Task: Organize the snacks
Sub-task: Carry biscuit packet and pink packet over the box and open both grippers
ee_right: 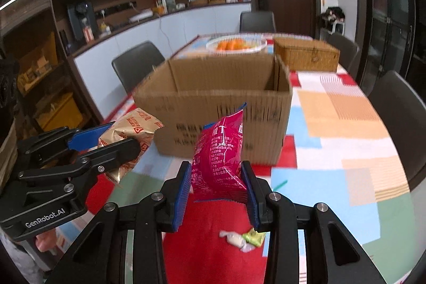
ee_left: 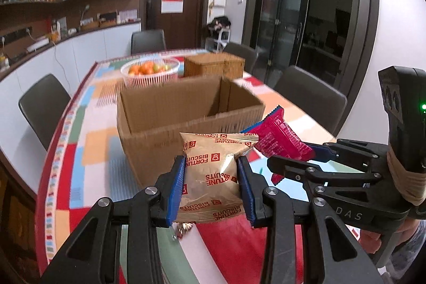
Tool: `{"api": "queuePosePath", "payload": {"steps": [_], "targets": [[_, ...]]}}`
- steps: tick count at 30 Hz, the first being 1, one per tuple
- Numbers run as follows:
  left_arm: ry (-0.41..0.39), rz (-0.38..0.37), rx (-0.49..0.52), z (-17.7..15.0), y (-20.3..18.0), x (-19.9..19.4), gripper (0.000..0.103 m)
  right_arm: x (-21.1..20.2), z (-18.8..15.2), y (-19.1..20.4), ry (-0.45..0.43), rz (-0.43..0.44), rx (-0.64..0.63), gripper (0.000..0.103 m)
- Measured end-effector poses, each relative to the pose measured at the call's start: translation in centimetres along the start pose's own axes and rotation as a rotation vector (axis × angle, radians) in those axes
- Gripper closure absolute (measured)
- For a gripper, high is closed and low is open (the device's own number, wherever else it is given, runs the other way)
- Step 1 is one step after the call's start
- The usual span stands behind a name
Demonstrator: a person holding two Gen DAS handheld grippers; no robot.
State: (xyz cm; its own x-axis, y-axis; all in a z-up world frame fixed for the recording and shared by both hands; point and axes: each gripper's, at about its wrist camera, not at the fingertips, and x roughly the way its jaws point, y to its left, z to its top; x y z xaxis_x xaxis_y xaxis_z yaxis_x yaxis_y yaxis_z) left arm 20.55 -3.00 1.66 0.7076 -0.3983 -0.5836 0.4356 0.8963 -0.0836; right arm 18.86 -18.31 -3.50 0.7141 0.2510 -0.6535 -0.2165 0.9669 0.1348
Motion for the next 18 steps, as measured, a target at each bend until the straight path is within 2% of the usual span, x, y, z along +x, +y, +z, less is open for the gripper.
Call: {"api": "queuePosePath", "payload": {"steps": [10,18], "targets": [[-0.107,0.016,-0.014,4.2,0.7,-1.4,0.065,-1.8,3.9,0.0,-0.114,0.0,0.007,0.065],[-0.128,0.039,-0.016,6.6,1.7,-0.4,0.065,-1.5,7.1,-0.8,-0.159,-0.002,0.009,0.065]]}}
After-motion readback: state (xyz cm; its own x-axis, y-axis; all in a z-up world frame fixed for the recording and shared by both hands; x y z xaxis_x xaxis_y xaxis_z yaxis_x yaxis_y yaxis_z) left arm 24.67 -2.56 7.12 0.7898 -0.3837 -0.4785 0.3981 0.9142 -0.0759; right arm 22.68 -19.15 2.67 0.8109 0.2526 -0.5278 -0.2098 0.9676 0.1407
